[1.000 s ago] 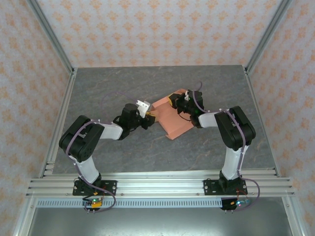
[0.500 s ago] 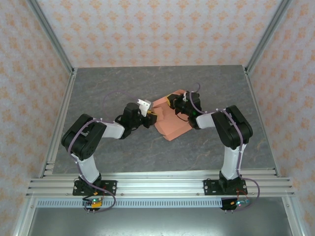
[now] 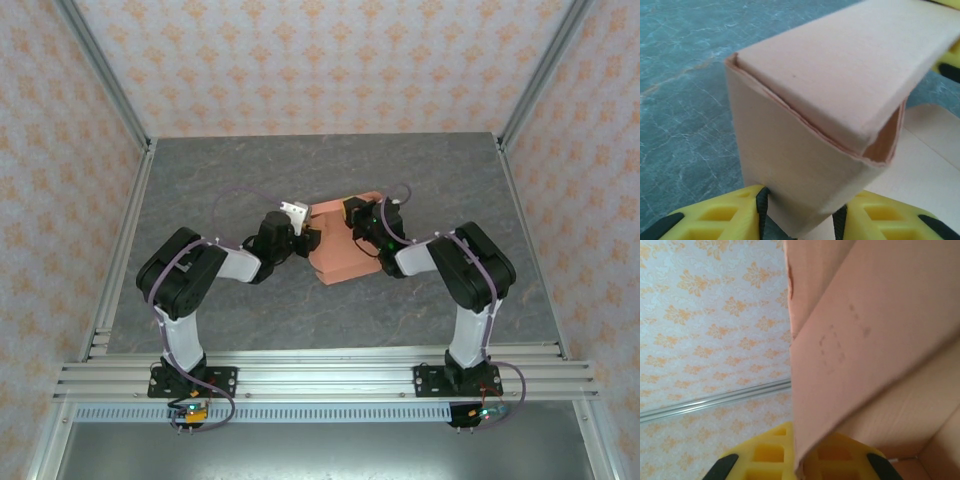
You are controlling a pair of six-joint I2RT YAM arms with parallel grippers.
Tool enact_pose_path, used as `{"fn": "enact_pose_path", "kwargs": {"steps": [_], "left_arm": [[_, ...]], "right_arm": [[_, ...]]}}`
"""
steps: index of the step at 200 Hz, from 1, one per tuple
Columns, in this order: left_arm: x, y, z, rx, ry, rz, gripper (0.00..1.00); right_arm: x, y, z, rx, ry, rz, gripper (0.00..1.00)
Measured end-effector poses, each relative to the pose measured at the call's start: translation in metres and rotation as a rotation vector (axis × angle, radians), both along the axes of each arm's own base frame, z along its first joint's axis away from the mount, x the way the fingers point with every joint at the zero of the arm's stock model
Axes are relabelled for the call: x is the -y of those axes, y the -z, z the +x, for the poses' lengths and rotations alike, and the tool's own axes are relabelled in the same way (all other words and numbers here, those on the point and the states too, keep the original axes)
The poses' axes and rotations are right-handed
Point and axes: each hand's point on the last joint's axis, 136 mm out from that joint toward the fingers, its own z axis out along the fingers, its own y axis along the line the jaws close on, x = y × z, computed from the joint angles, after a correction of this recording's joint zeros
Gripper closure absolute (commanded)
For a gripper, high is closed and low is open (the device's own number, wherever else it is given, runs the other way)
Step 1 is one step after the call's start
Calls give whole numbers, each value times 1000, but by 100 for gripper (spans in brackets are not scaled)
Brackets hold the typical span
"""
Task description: Fold the paper box
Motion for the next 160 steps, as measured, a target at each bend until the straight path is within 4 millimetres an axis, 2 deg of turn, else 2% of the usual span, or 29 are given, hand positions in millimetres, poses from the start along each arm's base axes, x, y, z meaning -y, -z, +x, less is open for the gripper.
{"fn": "enact_pose_path", "kwargs": {"steps": [20,40,70,92,110,133,160], "left_arm": [[-2,0,4,7,-20,8,56],[-1,-1,5,12,-29,10,57],[-2,0,11,15,-52,20,75],[-6,-1,17,22,-86,25,81],[-9,-2,20,26,-109,30,88],[-8,-2,22,24,-117,29,92],[-5,-2,20,22,-105,28,94]], "right_arm": [[0,0,-4,-7,14,-8,90],[1,0,-6,-15,32,-9,90],[3,0,-4,-17,56,-13,90],[4,1,-5,-16,69,-17,89],[0,-1,-7,-13,65,-20,85],[-9,-4,-14,-12,44,-19,72],[-15,2,-25,-34,12,-54,60]]}}
